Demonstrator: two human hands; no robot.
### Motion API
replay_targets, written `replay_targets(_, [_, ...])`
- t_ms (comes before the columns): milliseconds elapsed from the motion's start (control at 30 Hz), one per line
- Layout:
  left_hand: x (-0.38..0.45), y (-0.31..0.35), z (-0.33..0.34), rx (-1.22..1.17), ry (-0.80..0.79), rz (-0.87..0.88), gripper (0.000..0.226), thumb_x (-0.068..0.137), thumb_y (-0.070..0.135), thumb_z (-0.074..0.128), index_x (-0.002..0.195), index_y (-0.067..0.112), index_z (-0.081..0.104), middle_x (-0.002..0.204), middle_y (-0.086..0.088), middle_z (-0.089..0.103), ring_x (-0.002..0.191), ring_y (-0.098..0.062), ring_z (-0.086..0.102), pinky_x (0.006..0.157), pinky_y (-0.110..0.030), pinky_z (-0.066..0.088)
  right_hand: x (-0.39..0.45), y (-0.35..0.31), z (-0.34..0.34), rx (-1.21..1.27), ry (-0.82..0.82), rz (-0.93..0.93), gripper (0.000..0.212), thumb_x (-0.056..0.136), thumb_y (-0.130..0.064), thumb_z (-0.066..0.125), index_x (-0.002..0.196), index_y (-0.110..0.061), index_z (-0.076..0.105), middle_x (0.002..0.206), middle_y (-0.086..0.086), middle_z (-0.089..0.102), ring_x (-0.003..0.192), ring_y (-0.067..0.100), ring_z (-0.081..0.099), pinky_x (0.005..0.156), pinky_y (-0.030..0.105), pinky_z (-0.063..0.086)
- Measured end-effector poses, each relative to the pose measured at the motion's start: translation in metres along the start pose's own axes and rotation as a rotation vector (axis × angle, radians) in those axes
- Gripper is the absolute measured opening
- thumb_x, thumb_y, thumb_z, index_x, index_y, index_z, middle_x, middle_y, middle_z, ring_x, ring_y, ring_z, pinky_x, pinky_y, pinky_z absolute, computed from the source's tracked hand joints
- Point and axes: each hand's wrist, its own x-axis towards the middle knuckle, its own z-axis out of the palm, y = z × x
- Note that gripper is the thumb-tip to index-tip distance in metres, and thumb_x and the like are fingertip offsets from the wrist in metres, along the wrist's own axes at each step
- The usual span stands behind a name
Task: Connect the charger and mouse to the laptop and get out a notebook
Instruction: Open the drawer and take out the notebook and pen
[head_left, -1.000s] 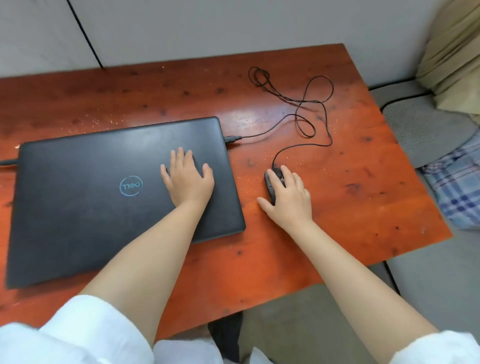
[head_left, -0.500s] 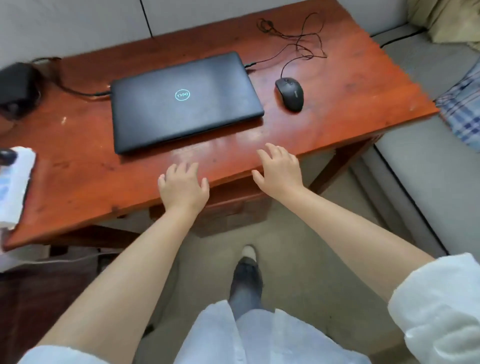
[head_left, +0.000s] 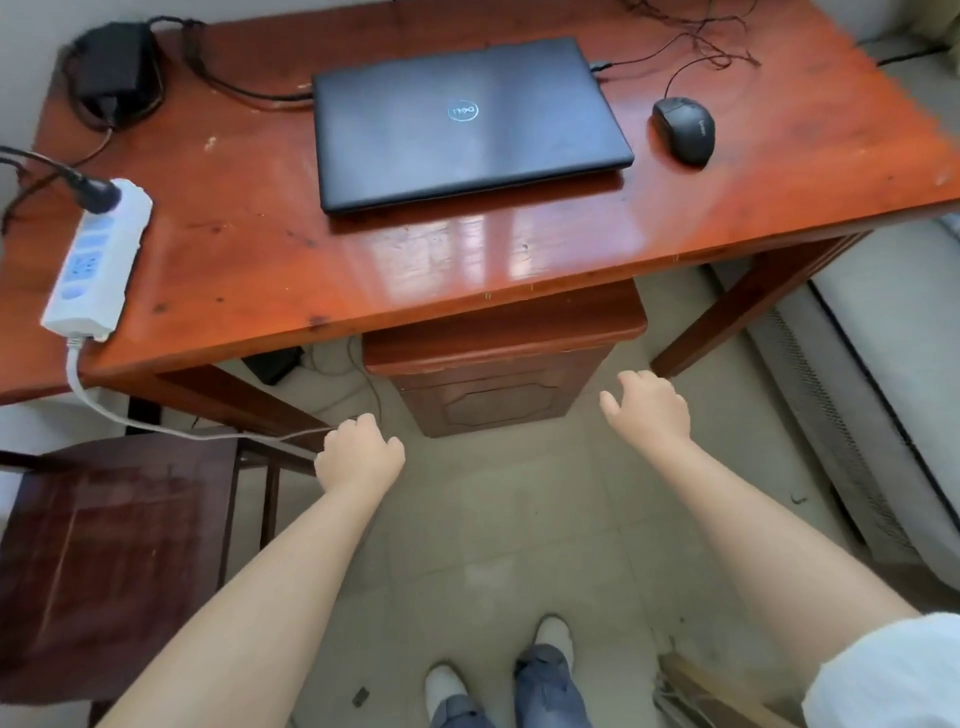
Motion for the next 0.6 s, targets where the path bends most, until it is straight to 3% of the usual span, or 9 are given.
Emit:
replay_targets(200, [0.051,-0.010,0.060,-0.272,-0.041,-0.015,0.059,0.086,0.040,0.053,0.124,-0.003,0.041,0.128,-0.023,0.051,0.120,-0.036,0.047,0.093,-0.042,0.043,0.031,0.004,0.064,0.236,-0.043,0.153,0.047,0.091,-0.033,0.047,0.125,0.000,0.044,0.126,0.022,0.053,0.117,0.037,0.048,0.093,0.043,0.044])
replay_targets(367, [0.110,0.000,0.122,-0.539,0.075,0.059,0.078,0.078,0.047,0.063,0.133,0.002,0.031,0.133,-0.024,0.048,0.124,-0.037,0.044,0.101,-0.044,0.039,0.082,0.008,0.125,0.461,-0.012,0.145,0.058,0.091,-0.035,0.047,0.135,0.000,0.030,0.141,0.020,0.041,0.129,0.035,0.039,0.104,0.038,0.035])
replay_targets(467, [0.141,0.011,0.161,-0.731,0.241,0.168,0.081,0.073,0.044,0.069,0.133,0.005,0.031,0.135,-0.020,0.048,0.125,-0.036,0.043,0.106,-0.046,0.038,0.114,0.015,0.160,0.660,0.115,0.084,0.067,0.089,-0.038,0.051,0.139,-0.004,0.024,0.147,0.015,0.034,0.134,0.032,0.034,0.112,0.044,0.031])
replay_targets(600, [0.167,0.022,0.196,-0.802,0.467,0.279,0.093,0.073,0.044,0.068,0.140,0.001,0.020,0.147,-0.022,0.029,0.137,-0.033,0.026,0.115,-0.044,0.024,0.144,0.021,0.185,0.859,0.450,-0.026,0.062,0.085,-0.032,0.059,0.134,-0.003,0.034,0.140,0.014,0.044,0.130,0.029,0.039,0.111,0.041,0.032])
